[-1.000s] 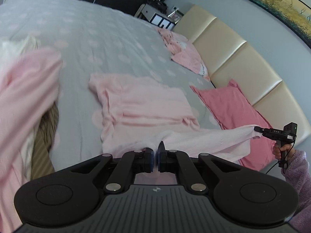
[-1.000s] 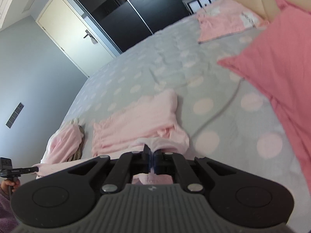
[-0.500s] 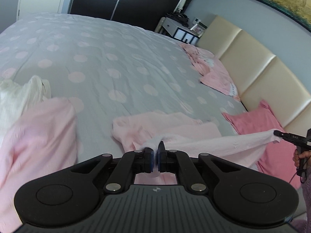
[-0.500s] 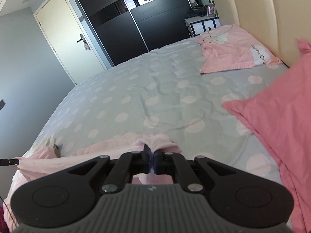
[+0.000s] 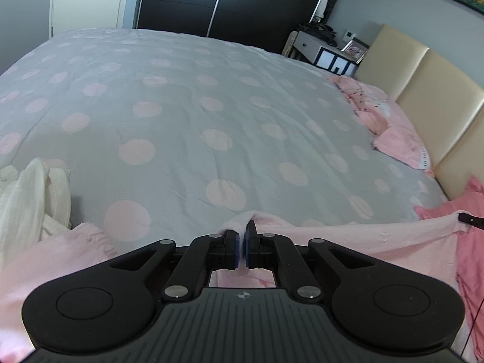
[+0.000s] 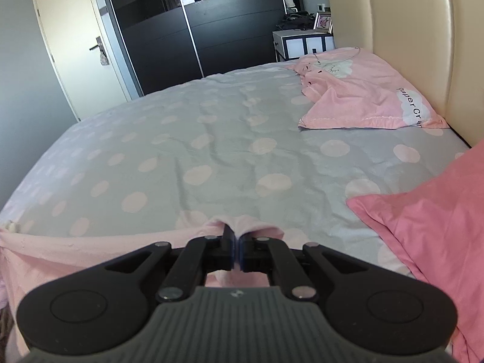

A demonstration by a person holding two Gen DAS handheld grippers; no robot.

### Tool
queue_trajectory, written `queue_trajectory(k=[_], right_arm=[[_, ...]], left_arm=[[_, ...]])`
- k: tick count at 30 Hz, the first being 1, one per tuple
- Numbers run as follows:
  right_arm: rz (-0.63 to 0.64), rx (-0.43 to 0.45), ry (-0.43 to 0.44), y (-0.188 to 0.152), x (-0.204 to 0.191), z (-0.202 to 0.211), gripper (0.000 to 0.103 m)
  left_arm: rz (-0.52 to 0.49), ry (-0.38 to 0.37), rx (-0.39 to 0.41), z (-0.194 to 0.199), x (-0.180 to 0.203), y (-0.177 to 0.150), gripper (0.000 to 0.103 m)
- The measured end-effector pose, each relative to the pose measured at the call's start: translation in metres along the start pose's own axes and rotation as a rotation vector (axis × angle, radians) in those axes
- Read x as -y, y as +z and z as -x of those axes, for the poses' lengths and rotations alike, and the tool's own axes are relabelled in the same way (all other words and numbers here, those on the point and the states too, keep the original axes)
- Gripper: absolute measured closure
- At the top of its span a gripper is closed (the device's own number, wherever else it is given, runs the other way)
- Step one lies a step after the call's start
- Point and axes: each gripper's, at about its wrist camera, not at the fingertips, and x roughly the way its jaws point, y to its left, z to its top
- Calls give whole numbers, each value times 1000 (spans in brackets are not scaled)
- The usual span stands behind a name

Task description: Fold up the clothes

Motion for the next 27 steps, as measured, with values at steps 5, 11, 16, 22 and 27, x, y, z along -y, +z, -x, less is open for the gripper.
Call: queue_trajectory(k=[5, 11, 16, 22, 27], right_arm=[[7, -38, -36, -6, -1, -45, 99], [-10, -74, -72, -15, -1, -66, 86], [-25, -44, -79, -13, 2, -49, 53], [-19, -20, -58, -22, 4, -1, 50], [65, -30, -20, -55, -5, 43, 46]], left_arm=[[8, 59, -17, -43, -5, -4, 101], [28, 85, -55, -64, -5, -15, 88], [31, 86, -10, -42, -6, -18, 52], [-24, 63, 2, 5, 8, -30, 52], [-170, 47, -14, 41, 33, -69, 52]])
